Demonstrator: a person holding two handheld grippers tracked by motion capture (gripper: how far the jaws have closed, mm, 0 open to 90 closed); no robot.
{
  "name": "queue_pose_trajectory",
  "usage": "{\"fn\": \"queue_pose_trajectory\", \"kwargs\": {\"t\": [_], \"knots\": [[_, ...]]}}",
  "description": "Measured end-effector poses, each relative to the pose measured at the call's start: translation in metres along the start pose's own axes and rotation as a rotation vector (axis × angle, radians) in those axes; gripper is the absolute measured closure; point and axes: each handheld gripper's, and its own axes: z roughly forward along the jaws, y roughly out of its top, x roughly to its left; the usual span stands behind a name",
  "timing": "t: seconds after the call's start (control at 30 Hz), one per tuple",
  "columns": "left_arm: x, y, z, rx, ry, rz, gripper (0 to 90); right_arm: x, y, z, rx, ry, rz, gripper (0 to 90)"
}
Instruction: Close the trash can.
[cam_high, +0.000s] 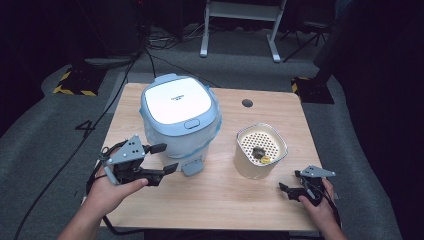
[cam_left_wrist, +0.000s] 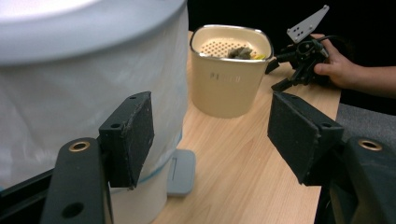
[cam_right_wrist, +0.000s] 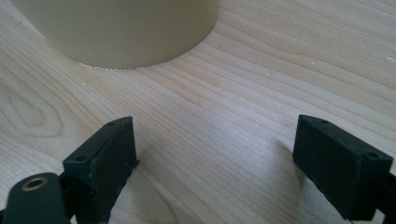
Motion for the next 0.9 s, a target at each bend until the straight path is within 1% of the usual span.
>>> {"fn": "queue_pose_trajectory", "kwargs": {"t": [0.07,0.2,0.27,0.33,0.4,0.47,0.53,0.57,0.77,0.83,0.9], "knots": [[0.002,-0.008,0.002,0.013,0.008,-0.011,31.8,0.0,0.0,0.0,0.0,0.0,0.0,13.5],[0.008,-0.027,0.01,0.035,0.013,-0.047,31.7,0.0,0.0,0.0,0.0,0.0,0.0,13.5],[0.011,-0.035,0.013,0.045,0.026,-0.054,31.7,0.0,0.0,0.0,0.0,0.0,0.0,13.6],[0.015,-0.043,0.017,0.055,0.036,-0.072,31.7,0.0,0.0,0.0,0.0,0.0,0.0,13.6],[0.018,-0.052,0.022,0.059,0.047,-0.097,31.7,0.0,0.0,0.0,0.0,0.0,0.0,13.5],[0.021,-0.059,0.025,0.071,0.054,-0.111,31.5,0.0,0.0,0.0,0.0,0.0,0.0,13.5],[0.024,-0.068,0.03,0.076,0.061,-0.14,31.3,0.0,0.0,0.0,0.0,0.0,0.0,13.6],[0.025,-0.071,0.031,0.088,0.063,-0.138,31.2,0.0,0.0,0.0,0.0,0.0,0.0,13.5],[0.031,-0.094,0.044,0.13,0.083,-0.173,30.4,0.0,0.0,0.0,0.0,0.0,0.0,13.5],[0.032,-0.099,0.047,0.14,0.092,-0.175,29.8,0.0,0.0,0.0,0.0,0.0,0.0,13.6],[0.034,-0.105,0.051,0.16,0.095,-0.177,29.2,0.0,0.0,0.0,0.0,0.0,0.0,13.6]]}}
